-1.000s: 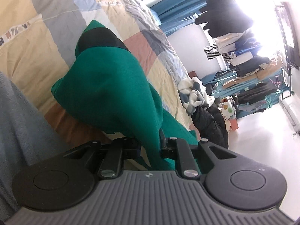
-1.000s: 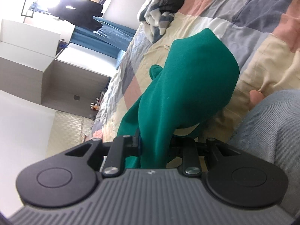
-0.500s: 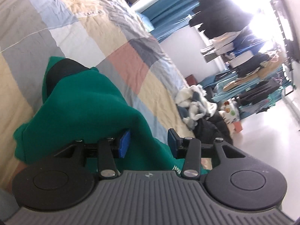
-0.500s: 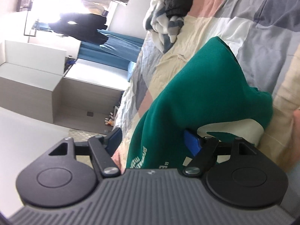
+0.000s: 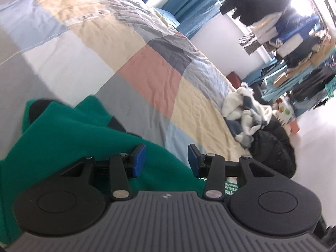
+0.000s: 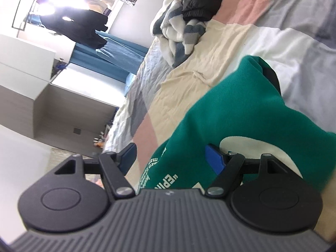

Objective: Fold large clothes

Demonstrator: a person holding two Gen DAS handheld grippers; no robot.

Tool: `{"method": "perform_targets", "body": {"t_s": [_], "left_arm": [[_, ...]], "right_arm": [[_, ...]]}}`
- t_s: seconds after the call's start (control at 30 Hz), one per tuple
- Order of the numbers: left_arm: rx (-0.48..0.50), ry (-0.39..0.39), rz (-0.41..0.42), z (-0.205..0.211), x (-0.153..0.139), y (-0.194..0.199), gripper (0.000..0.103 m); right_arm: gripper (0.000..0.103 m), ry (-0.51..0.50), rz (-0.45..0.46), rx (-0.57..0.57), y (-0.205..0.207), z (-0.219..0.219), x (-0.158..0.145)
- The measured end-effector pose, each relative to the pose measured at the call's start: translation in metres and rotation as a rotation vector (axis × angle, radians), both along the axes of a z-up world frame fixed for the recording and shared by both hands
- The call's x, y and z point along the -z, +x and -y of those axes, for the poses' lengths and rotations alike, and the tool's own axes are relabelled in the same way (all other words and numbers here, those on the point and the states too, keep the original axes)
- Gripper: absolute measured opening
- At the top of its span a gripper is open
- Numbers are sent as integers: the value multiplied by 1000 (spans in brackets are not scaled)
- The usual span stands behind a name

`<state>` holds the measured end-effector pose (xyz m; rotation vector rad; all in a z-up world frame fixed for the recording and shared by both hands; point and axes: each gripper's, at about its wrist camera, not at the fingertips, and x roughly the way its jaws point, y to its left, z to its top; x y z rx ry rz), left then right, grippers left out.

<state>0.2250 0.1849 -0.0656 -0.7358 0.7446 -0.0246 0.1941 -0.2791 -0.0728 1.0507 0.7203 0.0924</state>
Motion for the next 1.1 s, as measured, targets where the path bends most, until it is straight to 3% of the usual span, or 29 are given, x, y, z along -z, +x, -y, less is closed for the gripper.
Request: {"method": "perform_targets", "body": {"t_s": [0.23, 0.6, 0.8, 1.0, 1.1], "left_arm": [[46, 112, -25, 10, 32, 51, 48], [86, 167, -84, 16, 61, 83, 48], [101, 178, -69, 19, 55, 77, 49], [142, 220, -6, 20, 28, 51, 63], [141, 258, 45, 16, 9, 30, 65]], "right_arm": [[72, -129, -27, -54, 51, -13, 17], [71, -406, -56, -151, 86, -52, 31], [72, -455, -41, -165, 84, -56, 30], [72, -496, -7, -181, 79, -59, 21], [72, -524, 12, -193, 75, -58, 12]]}}
